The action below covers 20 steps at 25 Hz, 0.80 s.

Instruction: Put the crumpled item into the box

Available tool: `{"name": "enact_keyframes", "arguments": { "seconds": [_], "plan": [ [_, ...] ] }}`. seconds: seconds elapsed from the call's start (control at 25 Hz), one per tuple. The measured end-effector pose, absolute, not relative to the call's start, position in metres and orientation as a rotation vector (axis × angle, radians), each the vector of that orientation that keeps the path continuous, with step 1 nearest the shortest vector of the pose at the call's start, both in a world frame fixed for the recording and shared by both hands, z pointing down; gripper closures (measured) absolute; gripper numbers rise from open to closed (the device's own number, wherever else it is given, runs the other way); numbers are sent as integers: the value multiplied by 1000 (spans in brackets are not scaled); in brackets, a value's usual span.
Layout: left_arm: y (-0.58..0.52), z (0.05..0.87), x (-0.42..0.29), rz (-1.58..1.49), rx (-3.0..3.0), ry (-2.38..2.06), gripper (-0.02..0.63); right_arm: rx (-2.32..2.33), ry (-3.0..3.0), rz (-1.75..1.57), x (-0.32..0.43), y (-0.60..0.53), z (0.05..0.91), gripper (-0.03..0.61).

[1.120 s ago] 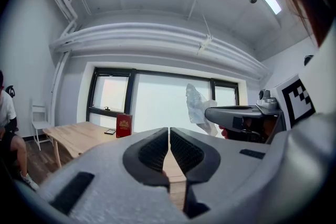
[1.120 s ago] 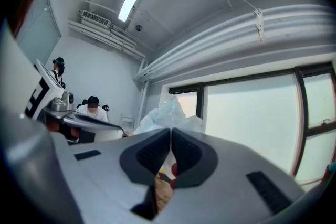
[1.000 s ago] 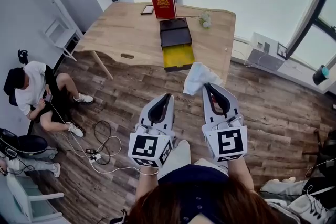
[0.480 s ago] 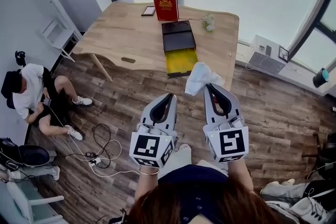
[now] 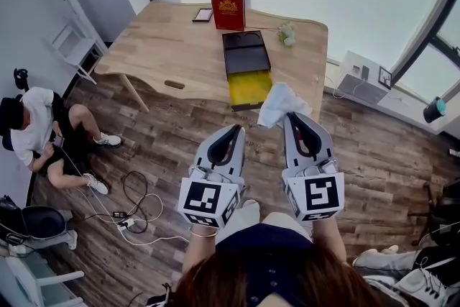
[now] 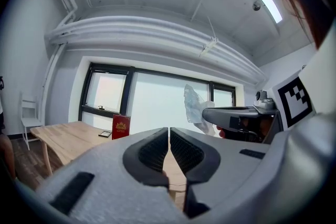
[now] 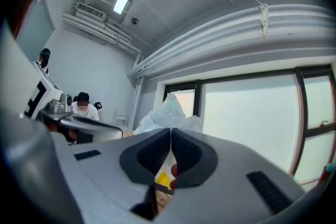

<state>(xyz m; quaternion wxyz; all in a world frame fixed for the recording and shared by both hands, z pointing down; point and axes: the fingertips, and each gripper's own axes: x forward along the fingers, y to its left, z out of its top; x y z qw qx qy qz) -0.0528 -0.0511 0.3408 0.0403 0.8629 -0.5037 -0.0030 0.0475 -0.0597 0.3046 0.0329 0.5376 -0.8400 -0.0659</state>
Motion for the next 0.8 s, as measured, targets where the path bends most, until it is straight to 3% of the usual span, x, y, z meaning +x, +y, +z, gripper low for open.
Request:
{"name": "enact_keyframes", "arguments": {
  "seconds": [0.8],
  "plan": [
    [-82, 344, -62, -22, 2662, -1499, 581, 1674, -2559, -220, 35, -86, 303, 551]
  ]
}}
